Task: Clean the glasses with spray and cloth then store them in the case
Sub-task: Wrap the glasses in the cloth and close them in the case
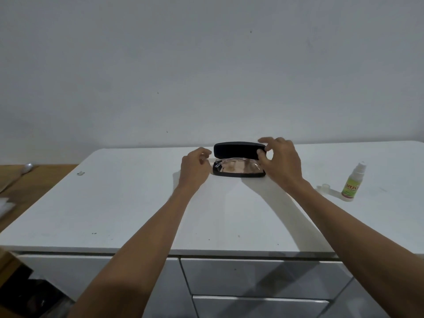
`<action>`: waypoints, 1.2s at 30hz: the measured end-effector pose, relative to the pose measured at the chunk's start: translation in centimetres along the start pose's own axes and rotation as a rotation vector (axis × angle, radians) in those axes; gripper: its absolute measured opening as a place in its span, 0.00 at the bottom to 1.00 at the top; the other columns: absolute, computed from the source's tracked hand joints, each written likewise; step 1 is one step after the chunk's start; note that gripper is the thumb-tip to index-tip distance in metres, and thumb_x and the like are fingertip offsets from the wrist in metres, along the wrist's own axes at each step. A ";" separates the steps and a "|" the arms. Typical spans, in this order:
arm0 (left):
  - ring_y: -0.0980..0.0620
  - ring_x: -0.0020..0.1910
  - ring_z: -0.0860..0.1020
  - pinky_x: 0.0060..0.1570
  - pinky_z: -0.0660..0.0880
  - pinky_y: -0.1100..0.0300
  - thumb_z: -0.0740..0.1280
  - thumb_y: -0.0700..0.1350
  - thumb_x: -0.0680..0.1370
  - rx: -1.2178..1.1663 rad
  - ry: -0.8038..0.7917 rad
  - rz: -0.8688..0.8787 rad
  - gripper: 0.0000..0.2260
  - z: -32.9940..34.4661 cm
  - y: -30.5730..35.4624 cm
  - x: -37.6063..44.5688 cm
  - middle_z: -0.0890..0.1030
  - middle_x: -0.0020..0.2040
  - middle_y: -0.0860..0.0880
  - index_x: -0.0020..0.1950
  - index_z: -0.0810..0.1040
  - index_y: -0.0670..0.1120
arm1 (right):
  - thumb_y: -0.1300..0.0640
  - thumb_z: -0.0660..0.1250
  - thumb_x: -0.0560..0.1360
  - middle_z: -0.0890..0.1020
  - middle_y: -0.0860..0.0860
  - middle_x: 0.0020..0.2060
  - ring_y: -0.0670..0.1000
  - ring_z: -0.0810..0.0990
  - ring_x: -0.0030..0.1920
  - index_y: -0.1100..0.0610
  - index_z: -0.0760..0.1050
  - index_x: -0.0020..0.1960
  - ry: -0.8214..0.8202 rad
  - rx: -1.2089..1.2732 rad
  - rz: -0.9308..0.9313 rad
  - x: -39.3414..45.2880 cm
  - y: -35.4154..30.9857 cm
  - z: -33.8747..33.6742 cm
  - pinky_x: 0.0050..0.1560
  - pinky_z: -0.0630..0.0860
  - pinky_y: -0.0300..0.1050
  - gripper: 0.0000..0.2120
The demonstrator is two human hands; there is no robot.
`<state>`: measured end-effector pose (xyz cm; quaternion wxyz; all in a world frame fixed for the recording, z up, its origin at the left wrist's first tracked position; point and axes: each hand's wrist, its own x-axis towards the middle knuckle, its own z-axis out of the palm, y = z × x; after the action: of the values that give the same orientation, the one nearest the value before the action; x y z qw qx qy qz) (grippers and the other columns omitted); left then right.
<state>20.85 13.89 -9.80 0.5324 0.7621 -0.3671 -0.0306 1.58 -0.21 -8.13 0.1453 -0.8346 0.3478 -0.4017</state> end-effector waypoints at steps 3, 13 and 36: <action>0.58 0.43 0.80 0.42 0.73 0.63 0.64 0.46 0.81 -0.090 -0.052 -0.091 0.11 0.4 1.2 1.1 0.84 0.47 0.51 0.62 0.80 0.49 | 0.41 0.65 0.80 0.83 0.53 0.59 0.56 0.76 0.65 0.46 0.75 0.71 -0.100 0.140 0.201 1.5 -0.2 0.1 0.57 0.73 0.48 0.22; 0.47 0.48 0.82 0.57 0.77 0.47 0.67 0.65 0.75 -0.190 -0.296 -0.168 0.18 1.7 0.6 3.2 0.86 0.50 0.49 0.49 0.85 0.53 | 0.43 0.65 0.81 0.81 0.41 0.46 0.48 0.78 0.49 0.47 0.82 0.54 -0.465 0.447 0.307 3.4 1.5 0.4 0.50 0.72 0.41 0.11; 0.51 0.60 0.79 0.54 0.74 0.64 0.79 0.37 0.68 -0.164 -0.390 -0.008 0.23 -0.2 -1.4 -0.3 0.83 0.56 0.51 0.59 0.79 0.50 | 0.60 0.79 0.70 0.81 0.49 0.55 0.43 0.78 0.48 0.44 0.79 0.57 -0.425 0.374 0.084 -1.5 3.1 0.4 0.45 0.69 0.28 0.20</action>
<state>21.46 14.44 -10.98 0.5114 0.6973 -0.4565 -0.2094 -0.26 -1.39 -10.87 0.3828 -0.8437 0.2637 -0.2686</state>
